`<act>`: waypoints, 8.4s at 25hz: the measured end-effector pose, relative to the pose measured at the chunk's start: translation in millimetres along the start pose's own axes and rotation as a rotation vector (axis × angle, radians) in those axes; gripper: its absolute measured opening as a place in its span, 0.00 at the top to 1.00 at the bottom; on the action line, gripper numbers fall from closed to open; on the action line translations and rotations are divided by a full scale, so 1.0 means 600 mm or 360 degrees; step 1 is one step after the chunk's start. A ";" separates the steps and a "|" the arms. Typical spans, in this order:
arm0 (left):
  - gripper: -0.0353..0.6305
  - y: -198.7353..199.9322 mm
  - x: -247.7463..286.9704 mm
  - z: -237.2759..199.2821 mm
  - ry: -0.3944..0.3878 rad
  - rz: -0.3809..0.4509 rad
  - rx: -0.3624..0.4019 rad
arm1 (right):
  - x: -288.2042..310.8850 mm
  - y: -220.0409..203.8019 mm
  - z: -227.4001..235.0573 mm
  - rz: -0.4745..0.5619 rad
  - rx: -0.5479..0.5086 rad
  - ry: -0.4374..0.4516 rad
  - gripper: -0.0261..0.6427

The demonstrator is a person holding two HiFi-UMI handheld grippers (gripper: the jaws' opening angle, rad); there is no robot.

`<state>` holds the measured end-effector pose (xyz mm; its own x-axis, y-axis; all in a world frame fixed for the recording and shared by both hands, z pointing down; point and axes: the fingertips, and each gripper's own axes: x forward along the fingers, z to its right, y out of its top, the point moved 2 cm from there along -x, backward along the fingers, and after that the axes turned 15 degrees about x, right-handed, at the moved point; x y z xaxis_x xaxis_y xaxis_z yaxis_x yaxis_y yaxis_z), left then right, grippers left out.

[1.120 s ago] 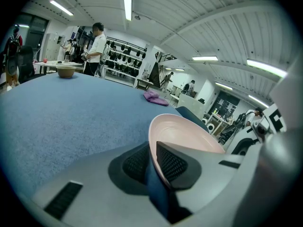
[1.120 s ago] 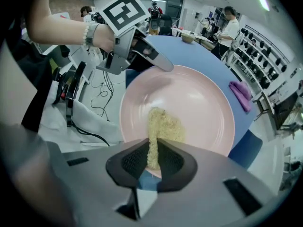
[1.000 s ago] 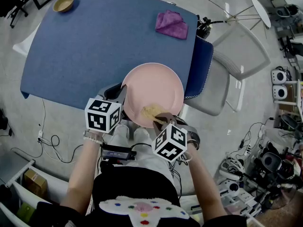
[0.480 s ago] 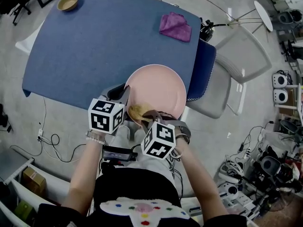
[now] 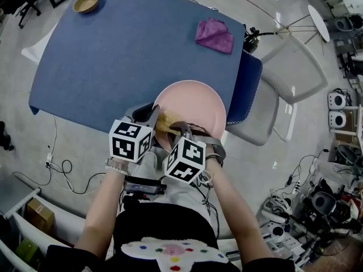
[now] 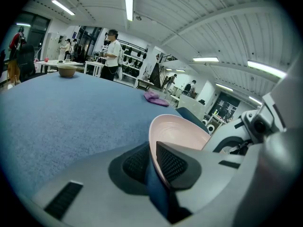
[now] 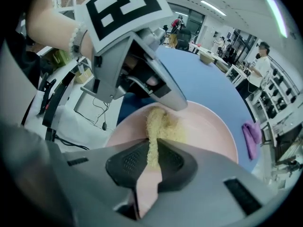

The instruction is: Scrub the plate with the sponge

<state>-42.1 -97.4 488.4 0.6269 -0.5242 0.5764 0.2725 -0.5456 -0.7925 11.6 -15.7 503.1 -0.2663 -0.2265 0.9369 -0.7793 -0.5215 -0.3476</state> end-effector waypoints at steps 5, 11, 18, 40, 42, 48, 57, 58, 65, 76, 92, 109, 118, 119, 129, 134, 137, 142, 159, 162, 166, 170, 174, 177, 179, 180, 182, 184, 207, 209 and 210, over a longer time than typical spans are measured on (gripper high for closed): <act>0.87 0.001 0.001 0.002 0.0006 -0.0005 0.0002 | 0.009 0.013 0.024 0.0003 -0.0042 -0.0059 0.90; 0.87 -0.001 -0.001 0.000 0.0011 -0.0006 0.0003 | 0.013 0.021 0.038 0.0045 0.0050 -0.0036 0.90; 0.87 -0.002 0.000 -0.003 0.0017 -0.0004 0.0005 | 0.018 0.025 0.069 0.0098 0.0138 -0.0097 0.90; 0.87 -0.002 -0.003 -0.003 0.0035 -0.0004 0.0014 | -0.016 -0.080 0.190 -0.0031 0.0432 -0.0443 0.90; 0.87 -0.002 -0.003 -0.003 0.0036 -0.0005 0.0014 | -0.020 -0.095 0.190 -0.0071 0.0425 -0.0452 0.90; 0.87 -0.002 -0.001 -0.003 0.0041 -0.0007 0.0015 | -0.032 -0.128 0.169 -0.0193 0.0350 -0.0380 0.90; 0.87 0.000 -0.001 -0.001 0.0044 -0.0004 0.0011 | -0.049 -0.156 0.092 -0.0327 0.0221 -0.0123 0.90; 0.87 0.000 -0.001 -0.001 0.0045 -0.0004 0.0011 | -0.051 -0.157 0.081 -0.0340 0.0208 -0.0080 0.90; 0.88 0.000 -0.002 -0.004 0.0049 -0.0001 0.0008 | -0.052 -0.145 0.022 -0.0360 0.0125 0.0155 0.90; 0.88 0.000 -0.001 -0.003 0.0062 0.0004 -0.0002 | -0.028 -0.075 -0.021 -0.0181 0.0027 0.0254 0.90; 0.88 0.000 -0.003 -0.003 0.0079 0.0007 -0.0006 | 0.003 -0.009 0.075 0.0055 0.0219 -0.0080 0.90; 0.88 0.000 -0.004 -0.003 0.0074 0.0008 -0.0008 | -0.024 -0.081 0.154 -0.0012 0.0427 -0.0194 0.90; 0.88 -0.001 -0.004 -0.004 0.0070 0.0006 -0.0008 | -0.043 -0.127 0.106 -0.0121 0.0406 -0.0048 0.90; 0.88 -0.001 -0.003 -0.005 0.0069 0.0006 -0.0008 | -0.045 -0.129 0.098 -0.0129 0.0401 -0.0024 0.90; 0.88 0.001 -0.003 -0.007 0.0083 0.0007 -0.0004 | -0.046 -0.120 0.015 -0.0171 0.0328 0.0218 0.90; 0.88 -0.002 0.000 -0.006 0.0095 0.0004 -0.0029 | -0.040 -0.106 -0.012 -0.0163 0.0316 0.0337 0.90; 0.88 -0.002 -0.002 -0.005 0.0083 0.0010 -0.0073 | -0.041 -0.094 -0.020 -0.0103 0.0360 0.0412 0.90; 0.86 0.017 -0.021 0.000 0.0074 0.0052 -0.0054 | -0.061 -0.063 -0.007 0.0172 0.0532 0.0441 0.90; 0.93 0.177 -0.148 0.062 0.0144 0.0333 0.0321 | -0.249 -0.021 0.122 0.1139 0.0954 -0.0101 0.90; 0.93 0.197 -0.170 0.075 0.0145 0.0394 0.0346 | -0.273 -0.017 0.126 0.1217 0.0970 -0.0148 0.90; 0.93 0.208 -0.185 0.094 0.0136 0.0412 0.0400 | -0.296 -0.019 0.134 0.1297 0.1013 -0.0201 0.90; 0.93 0.210 -0.200 0.101 0.0131 0.0425 0.0423 | -0.312 -0.011 0.134 0.1352 0.1038 -0.0220 0.90; 0.93 0.207 -0.205 0.105 0.0121 0.0436 0.0407 | -0.323 -0.009 0.133 0.1376 0.1041 -0.0244 0.90; 0.93 0.205 -0.208 0.107 0.0111 0.0441 0.0404 | -0.324 -0.012 0.132 0.1376 0.1054 -0.0260 0.90; 0.93 0.204 -0.209 0.108 0.0105 0.0443 0.0408 | -0.325 -0.016 0.131 0.1371 0.1063 -0.0272 0.90; 0.93 0.203 -0.209 0.108 0.0102 0.0444 0.0407 | -0.325 -0.017 0.130 0.1368 0.1065 -0.0277 0.90; 0.93 0.201 -0.209 0.107 0.0097 0.0446 0.0397 | -0.326 -0.018 0.129 0.1365 0.1069 -0.0286 0.90; 0.93 0.195 -0.209 0.107 0.0092 0.0443 0.0379 | -0.327 -0.021 0.128 0.1363 0.1074 -0.0294 0.90; 0.93 0.186 -0.176 0.121 0.0033 0.0409 0.0371 | -0.316 -0.041 0.133 0.1299 0.1086 -0.0315 0.90; 0.93 0.186 -0.175 0.120 0.0032 0.0409 0.0370 | -0.315 -0.042 0.134 0.1295 0.1089 -0.0317 0.90; 0.93 0.187 -0.174 0.120 0.0032 0.0409 0.0370 | -0.315 -0.041 0.135 0.1294 0.1090 -0.0318 0.90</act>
<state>-24.6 -56.8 324.9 0.6828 -0.6389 0.3543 0.2680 -0.2321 -0.9350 127.5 -26.8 331.5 -0.4149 -0.8099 0.4146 0.0882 -0.4893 -0.8676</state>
